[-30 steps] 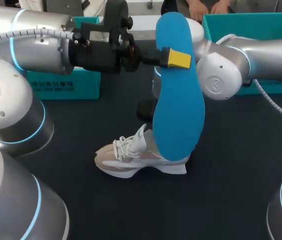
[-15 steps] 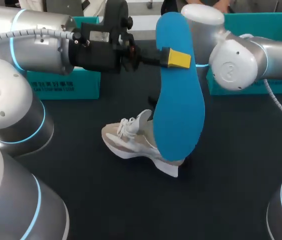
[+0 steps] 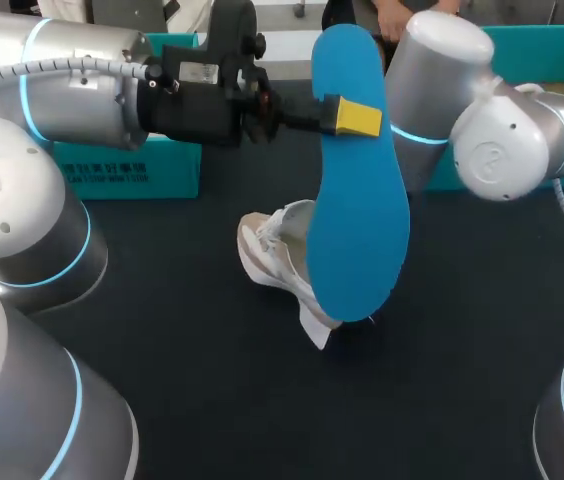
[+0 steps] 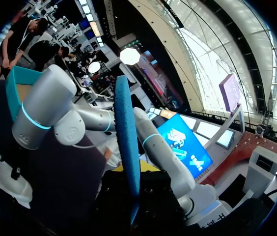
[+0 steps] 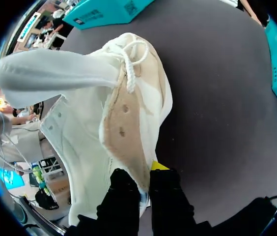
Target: Take the shoe out of the shoebox, open the shoe tongue, remove and reinsert the insole, then place the shoe into the shoebox
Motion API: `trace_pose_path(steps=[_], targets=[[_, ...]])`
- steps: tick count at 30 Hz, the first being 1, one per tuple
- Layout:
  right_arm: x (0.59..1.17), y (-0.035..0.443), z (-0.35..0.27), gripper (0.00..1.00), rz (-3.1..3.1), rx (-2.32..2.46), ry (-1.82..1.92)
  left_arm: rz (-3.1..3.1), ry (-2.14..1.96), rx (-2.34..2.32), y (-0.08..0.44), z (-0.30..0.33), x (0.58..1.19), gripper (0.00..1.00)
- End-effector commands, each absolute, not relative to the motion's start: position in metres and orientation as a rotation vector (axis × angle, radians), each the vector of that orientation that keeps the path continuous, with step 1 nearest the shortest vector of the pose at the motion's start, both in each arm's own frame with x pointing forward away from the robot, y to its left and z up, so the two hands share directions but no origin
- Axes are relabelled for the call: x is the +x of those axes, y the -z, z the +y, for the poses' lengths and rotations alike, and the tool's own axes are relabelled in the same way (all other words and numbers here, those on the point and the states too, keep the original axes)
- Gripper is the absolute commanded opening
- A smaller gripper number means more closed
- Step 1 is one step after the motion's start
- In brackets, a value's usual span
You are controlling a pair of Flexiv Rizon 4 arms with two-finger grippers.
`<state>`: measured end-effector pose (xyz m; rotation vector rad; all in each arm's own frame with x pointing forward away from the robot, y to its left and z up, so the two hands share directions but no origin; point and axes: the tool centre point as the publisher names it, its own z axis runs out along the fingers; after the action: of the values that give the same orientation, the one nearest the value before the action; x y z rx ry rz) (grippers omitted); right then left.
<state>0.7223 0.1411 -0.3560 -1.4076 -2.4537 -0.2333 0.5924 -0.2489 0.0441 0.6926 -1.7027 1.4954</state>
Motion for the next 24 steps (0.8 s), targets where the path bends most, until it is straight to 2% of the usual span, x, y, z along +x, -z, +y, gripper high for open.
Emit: trace_pose_path(steps=[1, 10, 24], targets=[[0.718, 0.354, 0.139, 0.0, -2.459, -1.415, 0.261, -1.701, -1.497, 0.695, -0.043, -0.249, 0.591, 0.0], [0.712, 0.364, 0.131, 0.0, -2.331, -1.729, 0.382, -1.701, -1.497, 0.695, -0.043, -0.249, 0.591, 0.0], [0.699, 0.373, 0.12, 0.0, -2.246, -1.865, 0.404, -1.701, -1.497, 0.695, -0.043, -0.249, 0.591, 0.0]])
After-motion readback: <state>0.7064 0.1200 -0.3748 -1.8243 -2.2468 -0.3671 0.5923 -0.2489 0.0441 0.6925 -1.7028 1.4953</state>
